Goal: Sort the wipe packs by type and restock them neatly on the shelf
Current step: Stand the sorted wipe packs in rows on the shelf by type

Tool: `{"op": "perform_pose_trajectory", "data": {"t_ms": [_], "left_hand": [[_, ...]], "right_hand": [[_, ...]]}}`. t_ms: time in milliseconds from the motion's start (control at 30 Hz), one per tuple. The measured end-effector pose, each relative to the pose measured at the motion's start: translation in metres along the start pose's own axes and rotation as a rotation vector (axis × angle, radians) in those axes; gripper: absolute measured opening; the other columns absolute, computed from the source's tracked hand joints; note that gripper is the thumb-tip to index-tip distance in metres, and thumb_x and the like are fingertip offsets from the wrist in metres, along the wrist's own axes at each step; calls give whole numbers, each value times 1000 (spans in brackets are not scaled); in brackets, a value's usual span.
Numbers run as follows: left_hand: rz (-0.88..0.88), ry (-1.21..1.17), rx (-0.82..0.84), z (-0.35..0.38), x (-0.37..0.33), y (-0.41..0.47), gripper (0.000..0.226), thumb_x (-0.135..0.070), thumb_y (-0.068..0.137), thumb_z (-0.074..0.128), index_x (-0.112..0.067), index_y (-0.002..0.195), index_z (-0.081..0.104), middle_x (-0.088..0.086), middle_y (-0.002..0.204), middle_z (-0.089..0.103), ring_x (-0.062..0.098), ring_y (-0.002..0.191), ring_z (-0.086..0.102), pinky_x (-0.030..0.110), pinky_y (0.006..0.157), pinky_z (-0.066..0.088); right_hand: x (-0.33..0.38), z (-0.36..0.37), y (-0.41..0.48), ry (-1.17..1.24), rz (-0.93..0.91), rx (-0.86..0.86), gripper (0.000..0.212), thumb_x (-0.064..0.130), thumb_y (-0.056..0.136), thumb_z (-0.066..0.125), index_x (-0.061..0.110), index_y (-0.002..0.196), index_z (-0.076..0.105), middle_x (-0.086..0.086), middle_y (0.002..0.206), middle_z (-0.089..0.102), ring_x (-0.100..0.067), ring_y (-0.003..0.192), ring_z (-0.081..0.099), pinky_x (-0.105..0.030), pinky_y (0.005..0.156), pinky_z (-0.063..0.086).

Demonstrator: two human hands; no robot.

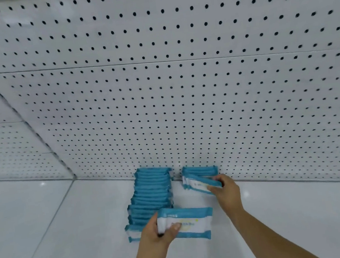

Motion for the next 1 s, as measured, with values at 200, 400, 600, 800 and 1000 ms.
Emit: {"op": "perform_pose_trajectory", "data": {"t_ms": [200,400,600,800,1000], "left_hand": [[-3,-12,70,1,1,23,21,-6,84,77,-12,102,69,-3,87,77,5,74,70,21,65,52],[-14,-11,98,13,-5,32,22,-6,85,75,-11,105,68,-5,82,76,-1,64,64,15,59,48],[9,-49,62,33,-24,32,24,-9,87,74,-20,106,67,-13,92,77,1,84,71,14,68,53],[47,-81,29,61,-21,35,25,-8,87,74,-21,107,67,-8,96,77,7,89,72,17,71,55],[84,-61,-7,80,5,49,32,-3,86,74,-14,115,64,1,106,76,19,101,71,40,89,59]], "right_hand": [[2,9,7,-110,34,-142,31,23,82,78,24,101,53,6,102,54,-13,91,55,-25,67,41],[-4,14,16,-34,53,-109,50,25,76,84,29,110,48,5,109,56,-13,98,59,-30,77,55],[-4,-29,-3,43,65,-209,32,29,89,72,24,115,55,5,110,62,-19,105,60,-26,80,51],[41,-34,-52,525,165,295,22,24,90,68,9,106,70,-5,101,76,-22,94,73,-33,78,58],[24,-38,-62,362,128,327,31,-5,80,76,12,104,67,-1,99,76,-20,96,73,-33,78,61]]}}
Point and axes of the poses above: each hand's wrist, its own y-axis towards the middle knuckle, its own z-axis out of the palm, x = y × z, the point moved 7 cm from there along y, towards the middle knuckle
